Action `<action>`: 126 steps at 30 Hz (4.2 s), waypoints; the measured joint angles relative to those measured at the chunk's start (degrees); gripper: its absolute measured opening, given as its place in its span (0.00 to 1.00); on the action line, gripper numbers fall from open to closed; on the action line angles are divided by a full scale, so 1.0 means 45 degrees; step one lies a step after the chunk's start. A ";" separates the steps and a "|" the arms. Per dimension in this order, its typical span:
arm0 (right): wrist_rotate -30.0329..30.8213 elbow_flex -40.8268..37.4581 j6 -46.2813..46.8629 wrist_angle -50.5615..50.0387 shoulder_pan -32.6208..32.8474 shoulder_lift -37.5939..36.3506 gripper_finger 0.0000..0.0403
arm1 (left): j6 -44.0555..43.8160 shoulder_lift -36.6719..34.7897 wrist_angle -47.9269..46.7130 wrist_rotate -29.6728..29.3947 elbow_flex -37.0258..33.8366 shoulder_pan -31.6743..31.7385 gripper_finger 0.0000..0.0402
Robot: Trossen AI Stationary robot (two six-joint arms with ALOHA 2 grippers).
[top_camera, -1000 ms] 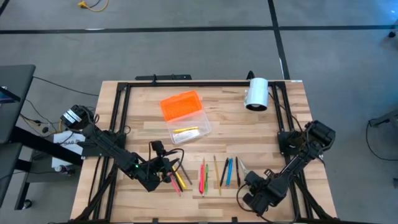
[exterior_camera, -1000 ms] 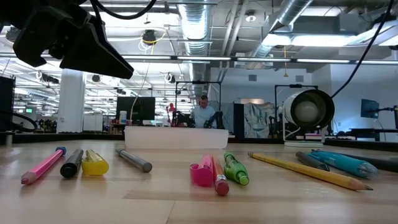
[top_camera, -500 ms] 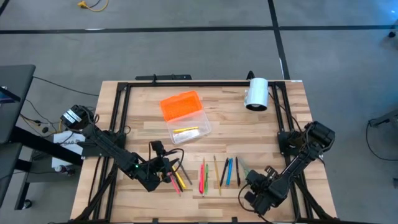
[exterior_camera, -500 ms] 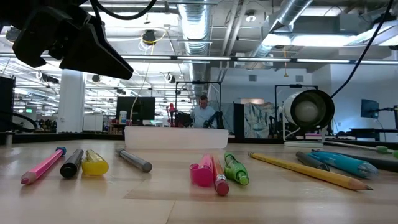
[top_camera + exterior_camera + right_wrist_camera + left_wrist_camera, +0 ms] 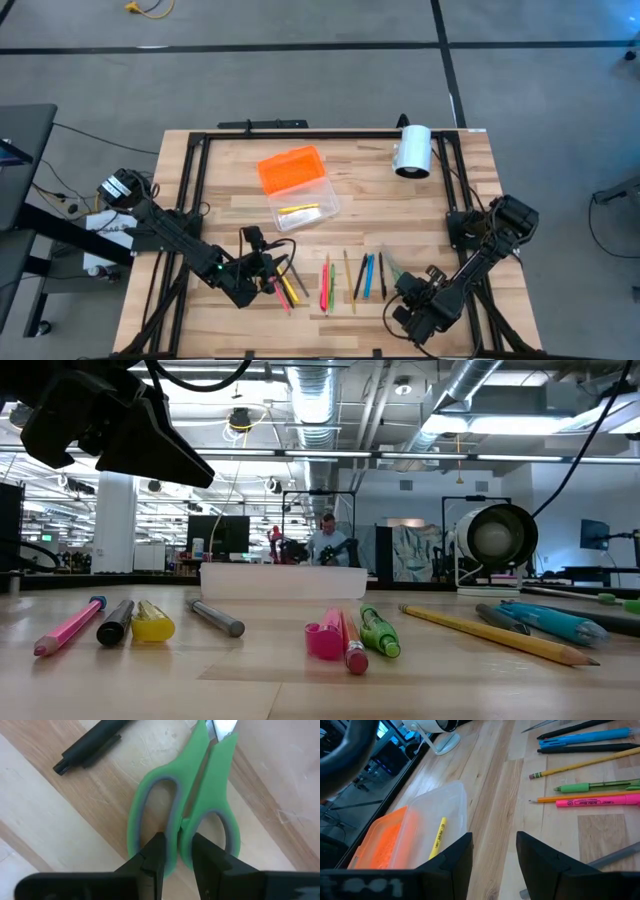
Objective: Pick & place school supplies into a supply box
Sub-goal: Put the green scissors into the supply box
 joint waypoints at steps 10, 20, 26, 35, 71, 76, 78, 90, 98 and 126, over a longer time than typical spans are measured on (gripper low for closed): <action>0.0018 0.0000 0.0337 -0.0184 0.0000 -0.0048 0.17 | -0.0005 0.0000 0.0005 0.0000 0.0000 0.0000 0.36; 0.1146 -0.0083 0.0334 -0.0540 -0.0053 -0.0467 0.17 | 0.0000 0.0000 0.0005 0.0000 0.0000 0.0000 0.36; 0.1283 -0.0078 0.0332 -0.0821 -0.0045 -0.0491 0.17 | 0.0000 0.0000 0.0005 -0.0005 0.0000 0.0000 0.36; 0.1500 -0.0049 -0.0120 -0.1206 -0.0302 -0.0520 0.16 | 0.0000 0.0000 0.0005 -0.0005 0.0000 0.0005 0.36; 0.6096 0.2686 -1.4767 0.0613 -0.7211 -0.0559 0.16 | -0.2221 0.0000 -0.1837 -0.0257 -0.0005 -0.0071 0.36; 0.6068 0.2686 -1.7450 0.2475 -0.8403 -0.0559 0.16 | -0.2850 0.0000 -0.2276 -0.0272 -0.0005 -0.0566 0.36; 0.5973 0.2686 -1.8728 0.3144 -0.8834 -0.0559 0.16 | -0.2951 0.0000 -0.2326 -0.0395 -0.0005 -0.0846 0.36; 0.3836 0.2701 -2.4807 0.6119 -1.0841 -0.0419 0.16 | -0.3660 0.0000 -0.2710 -0.1731 -0.0005 -0.2326 0.36; 0.2336 0.2671 -2.6878 0.6377 -1.1682 -0.0160 0.16 | -0.3882 0.0000 -0.2866 -0.1854 -0.0005 -0.2526 0.36; 0.1302 0.2687 -2.8770 0.7789 -1.2135 0.1443 0.16 | -0.4437 0.0000 -0.3616 -0.2127 -0.0005 -0.2540 0.36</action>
